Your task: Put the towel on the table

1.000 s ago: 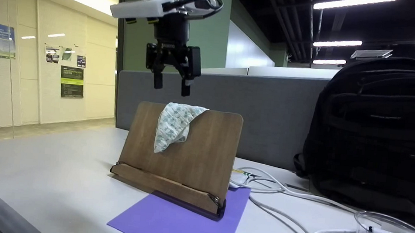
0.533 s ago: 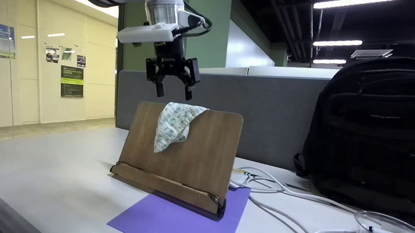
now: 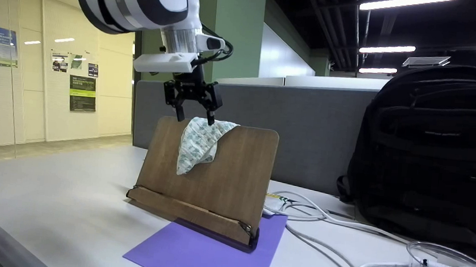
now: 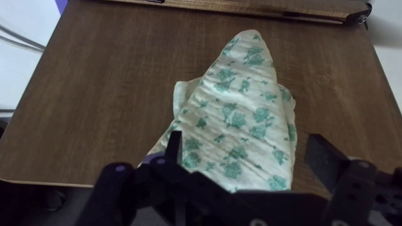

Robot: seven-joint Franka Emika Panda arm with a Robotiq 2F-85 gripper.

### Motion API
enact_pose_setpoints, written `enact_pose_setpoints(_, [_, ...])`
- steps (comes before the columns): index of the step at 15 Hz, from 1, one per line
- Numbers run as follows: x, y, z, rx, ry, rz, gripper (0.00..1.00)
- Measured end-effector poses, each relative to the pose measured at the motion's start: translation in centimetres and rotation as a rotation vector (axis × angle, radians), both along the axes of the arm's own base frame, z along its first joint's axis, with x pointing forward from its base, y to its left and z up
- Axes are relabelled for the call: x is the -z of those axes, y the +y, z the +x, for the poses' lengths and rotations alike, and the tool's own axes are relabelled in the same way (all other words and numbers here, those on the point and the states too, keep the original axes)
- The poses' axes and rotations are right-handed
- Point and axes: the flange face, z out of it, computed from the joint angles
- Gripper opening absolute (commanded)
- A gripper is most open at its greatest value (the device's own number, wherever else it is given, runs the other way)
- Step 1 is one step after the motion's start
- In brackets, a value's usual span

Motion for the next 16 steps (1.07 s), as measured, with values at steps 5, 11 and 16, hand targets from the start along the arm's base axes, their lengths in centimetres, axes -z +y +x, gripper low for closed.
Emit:
enact_pose_setpoints(5, [1.0, 0.6, 0.7, -0.004, -0.018, 0.000, 0.75])
enact_pose_setpoints(11, [1.8, 0.6, 1.6, 0.007, -0.013, 0.000, 0.38])
enact_pose_setpoints(16, [1.8, 0.7, 1.8, 0.014, -0.014, 0.007, 0.04])
